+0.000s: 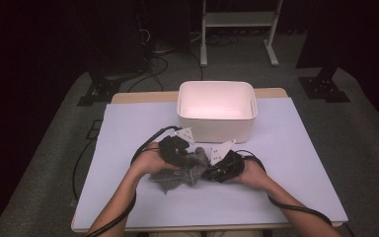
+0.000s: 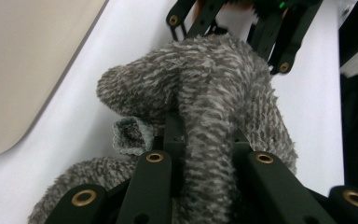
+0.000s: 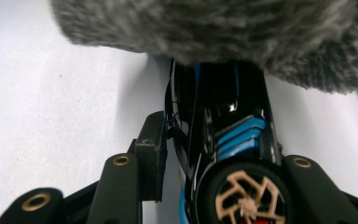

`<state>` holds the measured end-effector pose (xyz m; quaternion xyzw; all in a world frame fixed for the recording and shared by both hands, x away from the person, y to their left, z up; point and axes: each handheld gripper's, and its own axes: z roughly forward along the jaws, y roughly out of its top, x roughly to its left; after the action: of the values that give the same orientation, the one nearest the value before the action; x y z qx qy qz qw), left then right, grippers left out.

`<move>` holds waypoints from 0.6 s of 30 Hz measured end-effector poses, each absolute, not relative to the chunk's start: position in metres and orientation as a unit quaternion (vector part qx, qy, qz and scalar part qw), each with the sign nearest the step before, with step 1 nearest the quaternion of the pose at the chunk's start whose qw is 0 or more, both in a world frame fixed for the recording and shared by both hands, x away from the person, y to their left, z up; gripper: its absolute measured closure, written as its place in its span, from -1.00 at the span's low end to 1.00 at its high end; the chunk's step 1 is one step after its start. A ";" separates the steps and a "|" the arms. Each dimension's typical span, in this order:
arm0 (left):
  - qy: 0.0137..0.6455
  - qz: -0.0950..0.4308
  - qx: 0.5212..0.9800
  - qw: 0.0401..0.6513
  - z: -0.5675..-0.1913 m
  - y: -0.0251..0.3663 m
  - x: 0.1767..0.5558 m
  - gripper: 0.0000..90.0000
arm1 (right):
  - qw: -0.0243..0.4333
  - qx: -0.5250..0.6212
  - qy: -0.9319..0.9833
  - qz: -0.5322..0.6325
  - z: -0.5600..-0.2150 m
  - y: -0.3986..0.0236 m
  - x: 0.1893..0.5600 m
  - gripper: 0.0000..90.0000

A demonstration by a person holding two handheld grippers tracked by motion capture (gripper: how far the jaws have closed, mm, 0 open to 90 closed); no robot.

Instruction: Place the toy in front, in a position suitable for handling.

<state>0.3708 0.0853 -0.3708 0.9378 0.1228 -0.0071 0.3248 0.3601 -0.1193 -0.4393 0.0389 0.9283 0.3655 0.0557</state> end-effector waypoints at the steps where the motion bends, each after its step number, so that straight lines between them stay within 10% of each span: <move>1: 0.126 -0.009 0.936 0.330 -0.372 0.085 0.371 0.72 | 0.053 0.042 0.926 0.371 -0.442 -0.121 0.360 0.25; 18: 0.092 -0.031 0.939 0.331 -0.374 0.089 0.334 0.72 | -0.009 0.108 0.899 0.424 -0.436 -0.146 0.350 -0.34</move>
<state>0.3340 0.0891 -0.3744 0.9386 0.0922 -0.0310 0.3309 0.3496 -0.1458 -0.4360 0.1084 0.8990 0.4241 -0.0094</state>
